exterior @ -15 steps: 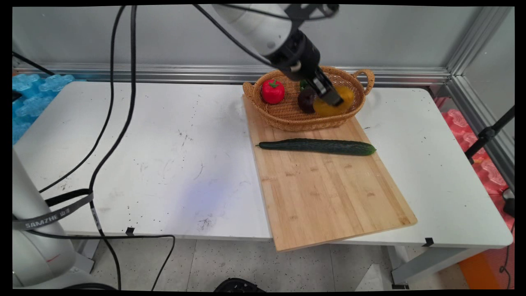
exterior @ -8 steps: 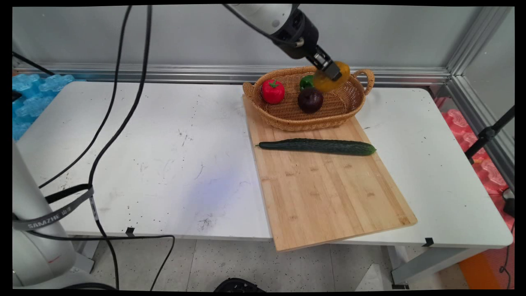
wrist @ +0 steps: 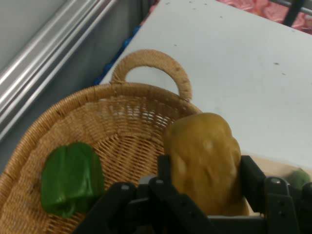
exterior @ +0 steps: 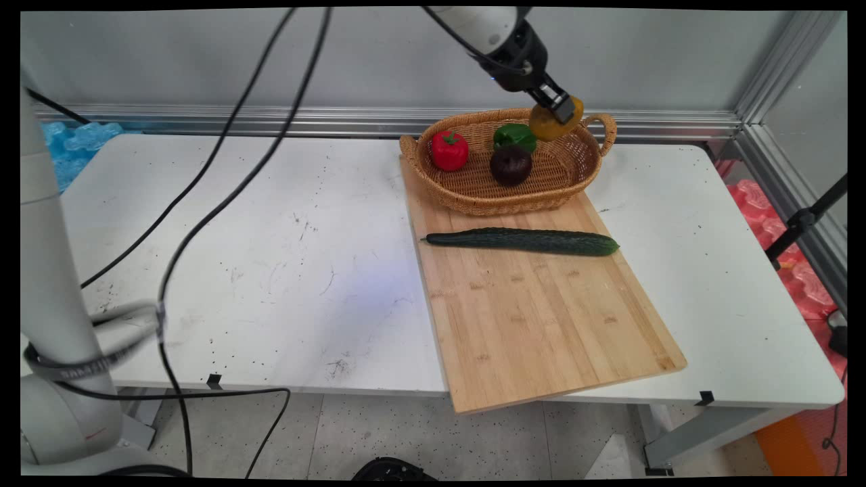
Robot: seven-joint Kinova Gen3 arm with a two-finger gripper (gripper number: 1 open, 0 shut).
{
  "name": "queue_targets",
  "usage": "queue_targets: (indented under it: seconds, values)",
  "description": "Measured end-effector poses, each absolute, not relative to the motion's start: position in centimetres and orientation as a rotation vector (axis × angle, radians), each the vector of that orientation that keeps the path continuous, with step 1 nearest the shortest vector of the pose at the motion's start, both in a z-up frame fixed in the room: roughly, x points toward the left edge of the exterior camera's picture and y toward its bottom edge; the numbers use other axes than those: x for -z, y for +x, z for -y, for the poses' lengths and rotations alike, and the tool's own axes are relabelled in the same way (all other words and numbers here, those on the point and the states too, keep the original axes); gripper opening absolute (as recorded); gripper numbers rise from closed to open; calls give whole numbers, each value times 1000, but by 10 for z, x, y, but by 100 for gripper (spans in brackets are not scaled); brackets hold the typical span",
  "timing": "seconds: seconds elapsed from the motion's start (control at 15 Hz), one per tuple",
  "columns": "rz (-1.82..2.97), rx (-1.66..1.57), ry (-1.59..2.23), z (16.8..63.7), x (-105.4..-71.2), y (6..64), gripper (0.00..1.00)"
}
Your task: Place the picked object in the vegetable basket
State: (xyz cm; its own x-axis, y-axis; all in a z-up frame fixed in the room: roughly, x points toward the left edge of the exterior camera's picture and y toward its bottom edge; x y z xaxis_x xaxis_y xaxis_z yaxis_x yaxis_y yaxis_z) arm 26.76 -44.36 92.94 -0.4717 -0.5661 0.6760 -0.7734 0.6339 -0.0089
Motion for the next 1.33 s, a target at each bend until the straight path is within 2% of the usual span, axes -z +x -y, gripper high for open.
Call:
queue_targets:
  seconds: [0.8, 1.33]
  values:
    - [2298, -409, 1122, 526, -866, 227, 0]
    - [2342, -369, 1157, 554, -831, 215, 0]
